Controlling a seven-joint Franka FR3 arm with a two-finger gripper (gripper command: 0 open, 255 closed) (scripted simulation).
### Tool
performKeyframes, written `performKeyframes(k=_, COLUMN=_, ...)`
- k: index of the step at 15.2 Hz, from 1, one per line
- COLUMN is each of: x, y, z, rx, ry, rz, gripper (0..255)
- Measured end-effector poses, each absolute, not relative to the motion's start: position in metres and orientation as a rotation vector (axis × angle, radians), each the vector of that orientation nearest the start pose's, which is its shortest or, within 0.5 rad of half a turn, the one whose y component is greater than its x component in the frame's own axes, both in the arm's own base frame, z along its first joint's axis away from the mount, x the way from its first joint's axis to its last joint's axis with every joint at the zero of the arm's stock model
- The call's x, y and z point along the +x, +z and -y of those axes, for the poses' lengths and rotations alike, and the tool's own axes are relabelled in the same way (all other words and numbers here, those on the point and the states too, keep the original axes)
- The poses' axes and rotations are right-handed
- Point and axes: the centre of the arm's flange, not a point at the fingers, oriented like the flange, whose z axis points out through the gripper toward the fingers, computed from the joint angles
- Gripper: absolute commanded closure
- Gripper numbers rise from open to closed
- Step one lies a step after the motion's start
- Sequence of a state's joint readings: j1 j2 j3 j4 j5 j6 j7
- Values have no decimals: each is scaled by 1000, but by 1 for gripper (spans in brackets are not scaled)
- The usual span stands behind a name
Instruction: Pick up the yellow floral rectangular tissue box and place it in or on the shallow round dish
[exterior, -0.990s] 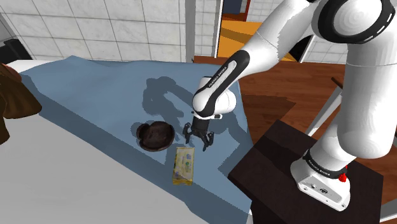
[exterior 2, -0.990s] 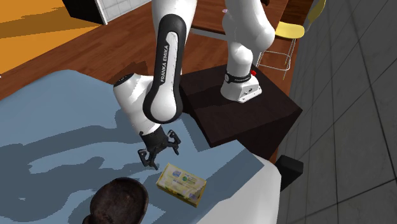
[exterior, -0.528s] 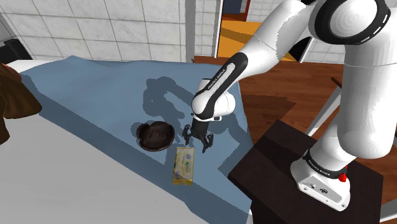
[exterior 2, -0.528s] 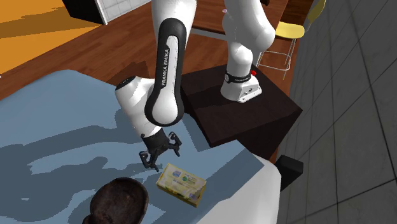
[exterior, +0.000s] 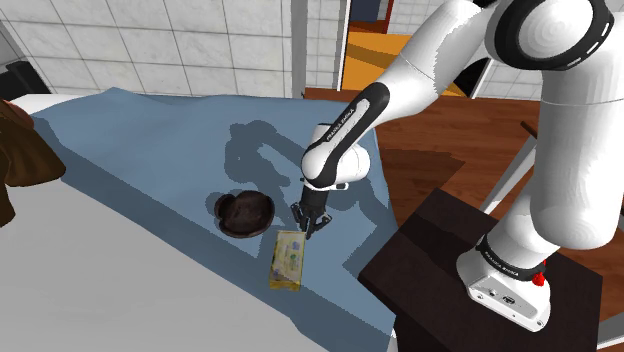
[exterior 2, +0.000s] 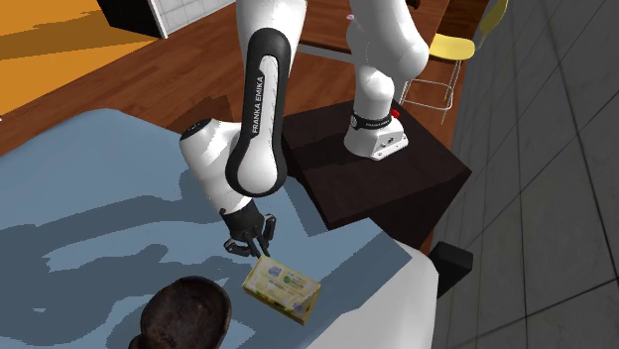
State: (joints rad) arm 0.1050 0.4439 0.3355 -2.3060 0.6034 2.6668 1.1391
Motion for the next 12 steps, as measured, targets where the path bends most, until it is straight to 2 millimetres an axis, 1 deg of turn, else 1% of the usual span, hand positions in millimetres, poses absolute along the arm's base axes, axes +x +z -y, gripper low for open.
performKeyframes(k=3, x=465, y=154, z=-212, rx=-2317, ry=503, rz=-1721, gripper=255)
performKeyframes(k=5, x=466, y=160, z=-212, rx=-2317, ry=503, rz=-1722, gripper=255)
performKeyframes(k=12, x=466, y=198, z=-211, rx=-2316, ry=503, rz=-1722, gripper=255)
